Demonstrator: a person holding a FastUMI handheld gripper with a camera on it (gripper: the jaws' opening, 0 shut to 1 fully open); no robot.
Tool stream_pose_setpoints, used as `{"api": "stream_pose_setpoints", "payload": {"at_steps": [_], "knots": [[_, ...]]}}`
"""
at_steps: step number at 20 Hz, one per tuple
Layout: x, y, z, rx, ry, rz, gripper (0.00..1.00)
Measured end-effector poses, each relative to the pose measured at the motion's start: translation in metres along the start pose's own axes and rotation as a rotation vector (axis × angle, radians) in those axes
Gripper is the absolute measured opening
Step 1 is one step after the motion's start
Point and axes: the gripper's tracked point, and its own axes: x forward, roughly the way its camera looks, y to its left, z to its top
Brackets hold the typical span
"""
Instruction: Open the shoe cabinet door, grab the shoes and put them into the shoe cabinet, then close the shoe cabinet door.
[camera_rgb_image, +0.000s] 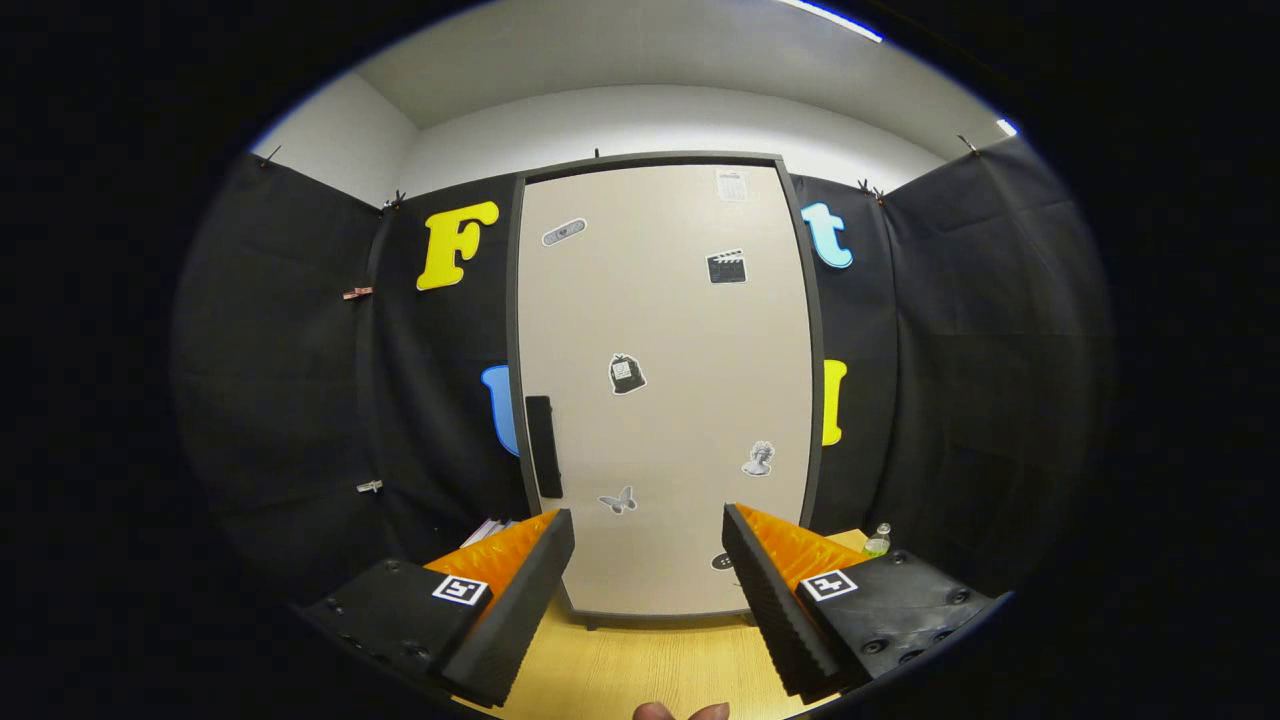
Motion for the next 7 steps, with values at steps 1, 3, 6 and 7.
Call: {"api": "stream_pose_setpoints", "payload": {"at_steps": [1, 3, 6, 7], "knots": [[-0.0002, 0.0002, 0.0006, 0.000, -0.001, 0.001, 0.97], [0.0004, 0.0005, 0.0008, -0.001, -0.001, 0.003, 0.97], [-0.0006, 0.0001, 0.0007, -0.001, 0.000, 0.007, 0.97], [0.0000, 0.0007, 0.0011, -0.002, -0.001, 0.007, 0.97]]}}
